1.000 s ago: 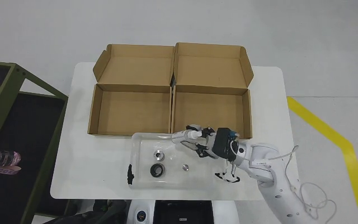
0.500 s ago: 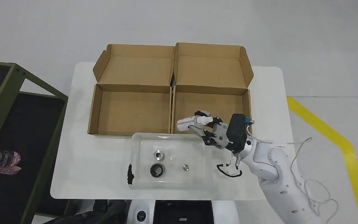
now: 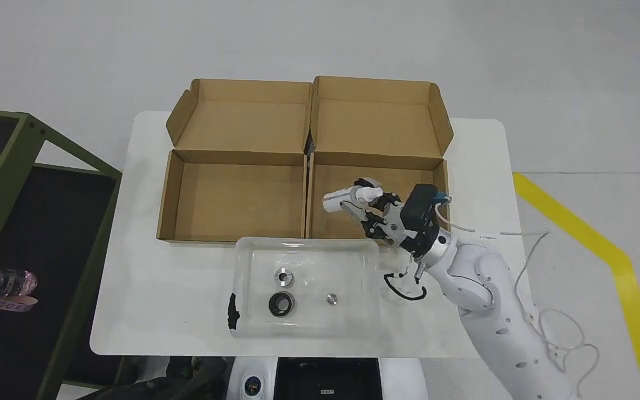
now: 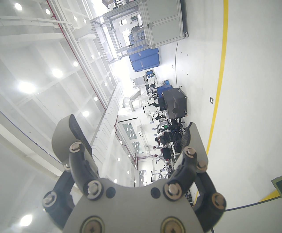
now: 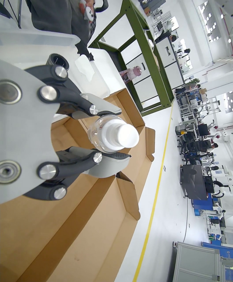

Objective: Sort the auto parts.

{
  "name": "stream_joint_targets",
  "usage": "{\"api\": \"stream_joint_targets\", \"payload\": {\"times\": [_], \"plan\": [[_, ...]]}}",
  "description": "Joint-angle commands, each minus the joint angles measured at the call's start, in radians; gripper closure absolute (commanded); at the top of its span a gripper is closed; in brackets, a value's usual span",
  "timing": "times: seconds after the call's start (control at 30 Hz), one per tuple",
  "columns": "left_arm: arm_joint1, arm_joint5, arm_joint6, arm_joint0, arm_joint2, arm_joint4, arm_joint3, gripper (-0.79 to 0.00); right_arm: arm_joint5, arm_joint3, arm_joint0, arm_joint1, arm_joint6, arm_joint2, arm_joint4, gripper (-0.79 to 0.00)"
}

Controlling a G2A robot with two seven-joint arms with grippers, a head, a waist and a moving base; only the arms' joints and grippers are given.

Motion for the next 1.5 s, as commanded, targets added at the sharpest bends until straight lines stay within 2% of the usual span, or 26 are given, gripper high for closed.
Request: {"api": "stream_joint_targets", "payload": {"times": [0.0, 0.53, 1.27, 1.37, 1.4, 1.43, 1.47], "plan": [[0.0, 0.0, 0.0, 0.0, 0.0, 0.0, 0.0, -0.785, 0.011, 0.009, 0.015, -0.002, 0.008, -0.01, -0.017, 0.0], [0.0, 0.0, 0.0, 0.0, 0.0, 0.0, 0.0, -0.785, 0.113, 0.179, 0.176, -0.027, 0.066, -0.09, -0.117, 0.0], [0.0, 0.0, 0.0, 0.0, 0.0, 0.0, 0.0, -0.785, 0.159, 0.315, 0.294, -0.061, 0.138, -0.218, -0.269, 0.0], [0.0, 0.0, 0.0, 0.0, 0.0, 0.0, 0.0, -0.785, 0.161, 0.323, 0.304, -0.065, 0.145, -0.23, -0.281, -0.089], [0.0, 0.0, 0.0, 0.0, 0.0, 0.0, 0.0, -0.785, 0.163, 0.327, 0.307, -0.067, 0.148, -0.233, -0.283, -0.172], [0.0, 0.0, 0.0, 0.0, 0.0, 0.0, 0.0, -0.785, 0.165, 0.331, 0.31, -0.068, 0.15, -0.236, -0.285, -0.203], [0.0, 0.0, 0.0, 0.0, 0.0, 0.0, 0.0, -0.785, 0.166, 0.336, 0.312, -0.069, 0.153, -0.239, -0.287, -0.268]]}}
